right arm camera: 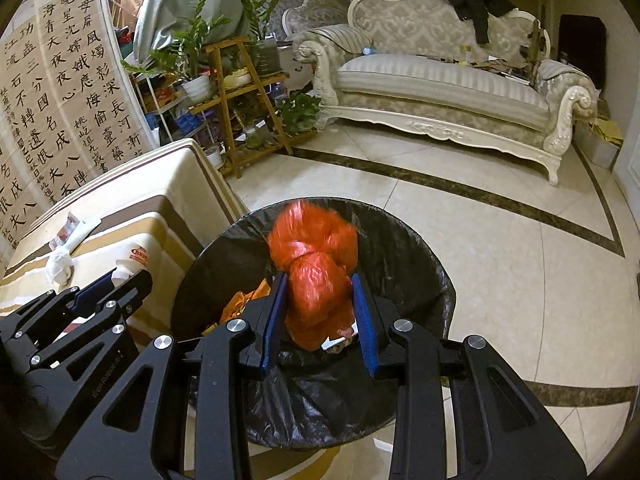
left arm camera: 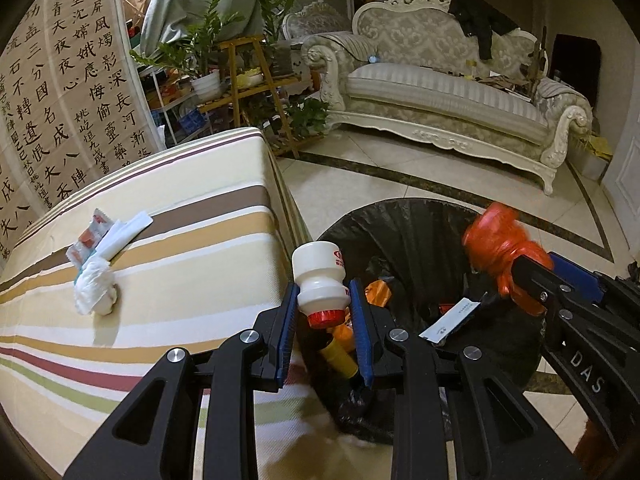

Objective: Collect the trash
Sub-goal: 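Carry the red bag and white bottle over the bin and open both grippers, then move back to the table and grasp the white tissue ball with the right gripper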

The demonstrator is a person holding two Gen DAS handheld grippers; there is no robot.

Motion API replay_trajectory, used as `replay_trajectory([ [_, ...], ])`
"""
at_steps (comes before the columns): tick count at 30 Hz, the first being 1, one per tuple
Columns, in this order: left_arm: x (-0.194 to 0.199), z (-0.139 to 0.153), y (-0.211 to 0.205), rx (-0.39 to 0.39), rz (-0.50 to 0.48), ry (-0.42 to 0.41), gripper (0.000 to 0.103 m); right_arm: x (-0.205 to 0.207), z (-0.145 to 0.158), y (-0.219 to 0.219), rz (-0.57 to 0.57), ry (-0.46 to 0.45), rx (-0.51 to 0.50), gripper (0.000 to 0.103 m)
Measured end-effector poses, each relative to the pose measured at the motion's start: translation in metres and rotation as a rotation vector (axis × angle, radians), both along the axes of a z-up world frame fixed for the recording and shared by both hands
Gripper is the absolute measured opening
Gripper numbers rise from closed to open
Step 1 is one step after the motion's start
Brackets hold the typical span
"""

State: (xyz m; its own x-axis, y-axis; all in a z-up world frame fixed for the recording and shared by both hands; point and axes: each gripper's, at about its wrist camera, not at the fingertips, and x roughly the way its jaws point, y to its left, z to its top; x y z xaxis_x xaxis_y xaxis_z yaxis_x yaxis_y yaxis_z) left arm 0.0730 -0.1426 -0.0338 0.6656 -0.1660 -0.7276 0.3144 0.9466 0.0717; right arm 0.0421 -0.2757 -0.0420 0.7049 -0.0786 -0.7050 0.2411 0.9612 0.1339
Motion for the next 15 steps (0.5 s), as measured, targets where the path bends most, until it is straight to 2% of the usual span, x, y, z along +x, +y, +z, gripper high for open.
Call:
replay_trajectory([
  [2,0.0008,-0.0023,-0.0036,0.006,-0.009,0.013,0.029,0.0026,-0.0014,-0.002,-0.003,0.004,0.005,0.033],
  [4,0.0015,-0.0039,-0.005,0.017,-0.011,0.022,0.041,0.0046,-0.0033,-0.004,-0.01,0.009,0.013,0.034],
  [5,0.0016,-0.0036,-0.0042,0.016,-0.006,0.019,0.051,0.0046,-0.0036,-0.0048,-0.012,0.009,0.015,0.042],
  [6,0.0014,-0.0026,-0.0033,0.013,-0.001,0.014,0.056,0.0043,-0.0033,-0.0049,-0.015,0.005,0.014,0.045],
  [9,0.0019,-0.0006,-0.0017,0.009,0.008,0.005,0.064,0.0035,-0.0026,-0.0059,-0.018,0.0,0.014,0.045],
  [11,0.0013,-0.0009,-0.002,0.007,0.011,0.006,0.066,0.0025,-0.0028,-0.0059,-0.022,0.0,0.012,0.046],
  [15,-0.0006,0.0013,-0.0018,0.009,0.017,-0.008,0.072,0.0,-0.002,-0.008,-0.033,-0.001,0.011,0.054],
])
